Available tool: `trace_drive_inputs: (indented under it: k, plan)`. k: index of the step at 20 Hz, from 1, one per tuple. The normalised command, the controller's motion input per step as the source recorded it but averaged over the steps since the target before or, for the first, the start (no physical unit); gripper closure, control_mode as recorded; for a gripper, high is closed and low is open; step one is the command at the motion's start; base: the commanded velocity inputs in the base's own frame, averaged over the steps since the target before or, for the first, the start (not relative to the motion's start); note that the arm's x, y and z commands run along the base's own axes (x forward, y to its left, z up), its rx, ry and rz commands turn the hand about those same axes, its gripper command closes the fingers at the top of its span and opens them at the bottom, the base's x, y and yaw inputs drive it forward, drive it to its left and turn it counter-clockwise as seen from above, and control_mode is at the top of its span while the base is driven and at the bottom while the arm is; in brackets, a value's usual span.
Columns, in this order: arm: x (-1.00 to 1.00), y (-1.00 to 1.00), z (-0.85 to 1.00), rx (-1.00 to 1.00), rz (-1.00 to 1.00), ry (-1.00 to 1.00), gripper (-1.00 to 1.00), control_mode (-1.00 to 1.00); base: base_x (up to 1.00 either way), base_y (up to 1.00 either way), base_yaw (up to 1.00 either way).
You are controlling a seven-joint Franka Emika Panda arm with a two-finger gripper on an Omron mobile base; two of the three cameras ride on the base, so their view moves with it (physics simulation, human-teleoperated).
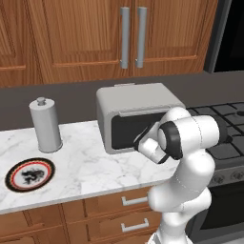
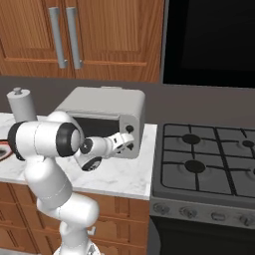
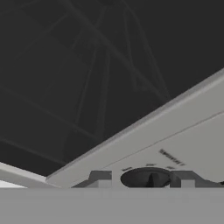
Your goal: Pull the toaster oven rack outwards. Pick up the baguette from the plate and place it on the toaster oven rack. Close the toaster oven door fully and set the temperature to the lowest setting.
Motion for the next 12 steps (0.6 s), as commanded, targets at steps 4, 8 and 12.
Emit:
trace_drive_inputs:
  k: [4,8,12]
  plan:
    - [-0.12,0.98,-0.91,0.02,0.10,0.15,1.00,-1.00,0.00,0.00,0.00]
    - [-0.19,1.00,-0.92,0.00,0.15,0.12,1.00,-1.00,0.00,0.00,0.00]
    - [-0.21,1.00,-0.96,0.00,0.22,0.10,1.00,-1.00,0.00,0.00,0.00]
